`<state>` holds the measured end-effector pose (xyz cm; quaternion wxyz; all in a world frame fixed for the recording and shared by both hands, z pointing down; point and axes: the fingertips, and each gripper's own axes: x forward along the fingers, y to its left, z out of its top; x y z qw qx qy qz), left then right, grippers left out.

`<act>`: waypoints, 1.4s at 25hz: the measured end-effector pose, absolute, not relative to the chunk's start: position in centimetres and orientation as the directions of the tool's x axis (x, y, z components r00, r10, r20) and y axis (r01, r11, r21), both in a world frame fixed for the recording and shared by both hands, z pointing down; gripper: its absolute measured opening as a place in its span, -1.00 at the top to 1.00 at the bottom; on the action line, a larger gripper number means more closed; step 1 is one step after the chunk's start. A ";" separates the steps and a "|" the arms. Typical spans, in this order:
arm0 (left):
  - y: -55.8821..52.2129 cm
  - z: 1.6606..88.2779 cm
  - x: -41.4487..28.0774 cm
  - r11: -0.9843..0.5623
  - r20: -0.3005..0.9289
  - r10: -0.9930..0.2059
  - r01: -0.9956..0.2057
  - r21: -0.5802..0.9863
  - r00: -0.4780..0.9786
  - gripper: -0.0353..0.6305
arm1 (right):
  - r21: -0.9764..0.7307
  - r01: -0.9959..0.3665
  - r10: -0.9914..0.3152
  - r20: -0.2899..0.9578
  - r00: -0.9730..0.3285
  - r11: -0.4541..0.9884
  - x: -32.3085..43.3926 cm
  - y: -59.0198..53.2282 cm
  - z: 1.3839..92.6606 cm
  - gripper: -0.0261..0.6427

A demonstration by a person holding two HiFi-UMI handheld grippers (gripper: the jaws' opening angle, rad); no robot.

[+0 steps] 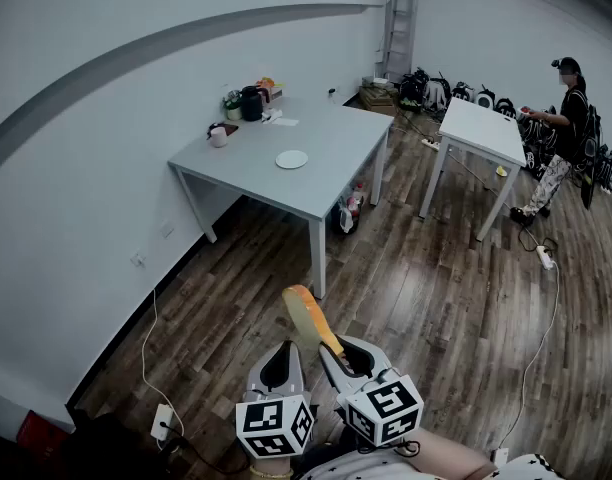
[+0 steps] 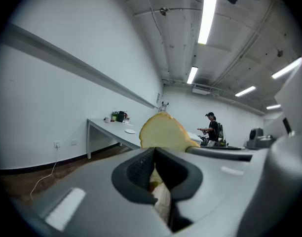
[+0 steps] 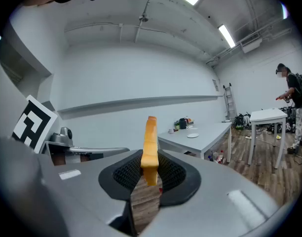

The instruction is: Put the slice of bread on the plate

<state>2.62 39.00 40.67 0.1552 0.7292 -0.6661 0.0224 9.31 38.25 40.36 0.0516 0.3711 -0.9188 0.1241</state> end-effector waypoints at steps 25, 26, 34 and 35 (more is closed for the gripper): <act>4.2 40.1 -3.9 -0.005 0.222 -0.974 -0.988 0.153 0.039 0.87 | -0.174 -0.663 -0.648 0.139 -0.748 0.728 3.2 2.3 38.7 0.67; 2.9 40.2 -4.2 -0.002 0.220 -0.975 -0.987 0.162 0.038 0.87 | -0.174 -0.659 -0.643 0.142 -0.752 0.732 2.9 1.0 38.8 0.67; -4.3 42.1 -5.7 0.012 0.257 -0.965 -0.977 0.213 0.044 0.87 | -0.208 -0.656 -0.628 0.188 -0.755 0.726 2.0 -6.2 41.1 0.67; -5.0 42.5 -6.0 0.015 0.267 -0.963 -0.977 0.214 0.043 0.87 | -0.216 -0.656 -0.625 0.199 -0.755 0.724 1.9 -6.9 41.7 0.67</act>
